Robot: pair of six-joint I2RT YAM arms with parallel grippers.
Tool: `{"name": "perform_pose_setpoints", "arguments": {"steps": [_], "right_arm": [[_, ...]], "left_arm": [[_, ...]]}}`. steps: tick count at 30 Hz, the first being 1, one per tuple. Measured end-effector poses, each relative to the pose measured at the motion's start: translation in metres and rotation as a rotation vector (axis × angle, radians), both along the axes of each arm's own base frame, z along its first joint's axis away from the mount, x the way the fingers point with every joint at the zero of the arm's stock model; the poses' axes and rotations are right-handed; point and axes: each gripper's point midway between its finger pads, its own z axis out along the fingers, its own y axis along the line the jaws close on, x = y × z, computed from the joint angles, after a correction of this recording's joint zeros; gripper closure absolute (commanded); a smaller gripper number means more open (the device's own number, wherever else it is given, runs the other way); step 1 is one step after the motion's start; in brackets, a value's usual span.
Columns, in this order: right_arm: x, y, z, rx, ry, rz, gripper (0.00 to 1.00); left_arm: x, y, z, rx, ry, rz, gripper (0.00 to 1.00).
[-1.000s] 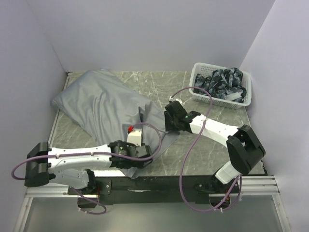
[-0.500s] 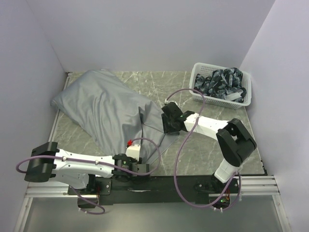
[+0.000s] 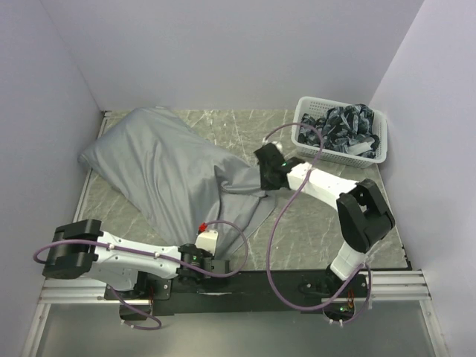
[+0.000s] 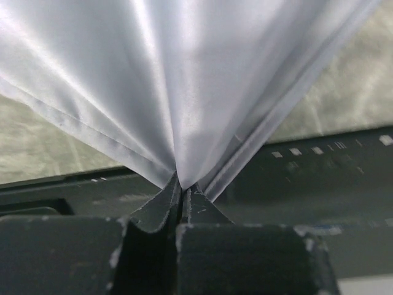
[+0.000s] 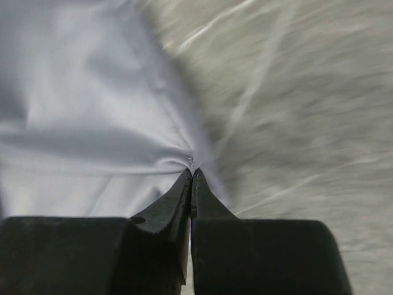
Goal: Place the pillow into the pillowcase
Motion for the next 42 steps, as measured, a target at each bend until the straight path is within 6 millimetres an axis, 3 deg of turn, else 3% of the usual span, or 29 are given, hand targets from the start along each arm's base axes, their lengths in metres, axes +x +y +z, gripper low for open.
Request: {"name": "perform_pose_setpoints", "arguments": {"steps": [7,18,25,27,31,32,34,37,42], "right_arm": [[0.054,-0.067,0.027,0.021,-0.018,-0.218,1.00],[0.046,-0.088,0.009,0.050,0.097,-0.257,1.00],[0.048,-0.099,-0.009,0.032,0.135,-0.288,0.99],[0.048,-0.106,-0.014,0.027,0.146,-0.304,0.93],[0.050,-0.116,-0.018,0.013,0.150,-0.330,0.70],[0.052,-0.118,-0.017,0.011,0.142,-0.335,0.57],[0.056,-0.121,-0.015,0.010,0.125,-0.344,0.44],[0.059,-0.123,-0.010,0.013,0.105,-0.352,0.01],[0.059,-0.124,0.026,0.051,0.016,-0.346,0.00]], "left_arm": [[-0.017,-0.014,0.002,-0.083,0.023,-0.071,0.99],[-0.031,-0.035,0.014,-0.202,0.030,-0.101,0.99],[-0.040,-0.064,0.001,-0.198,0.042,-0.214,0.96],[-0.044,-0.079,0.000,-0.201,0.049,-0.258,0.88],[-0.052,-0.108,0.006,-0.240,0.055,-0.328,0.40],[-0.053,-0.111,0.008,-0.245,0.056,-0.345,0.37],[-0.058,-0.119,0.015,-0.271,0.063,-0.369,0.27],[-0.061,-0.124,0.024,-0.299,0.063,-0.394,0.20],[-0.055,-0.130,0.062,-0.419,0.045,-0.389,0.18]]}}
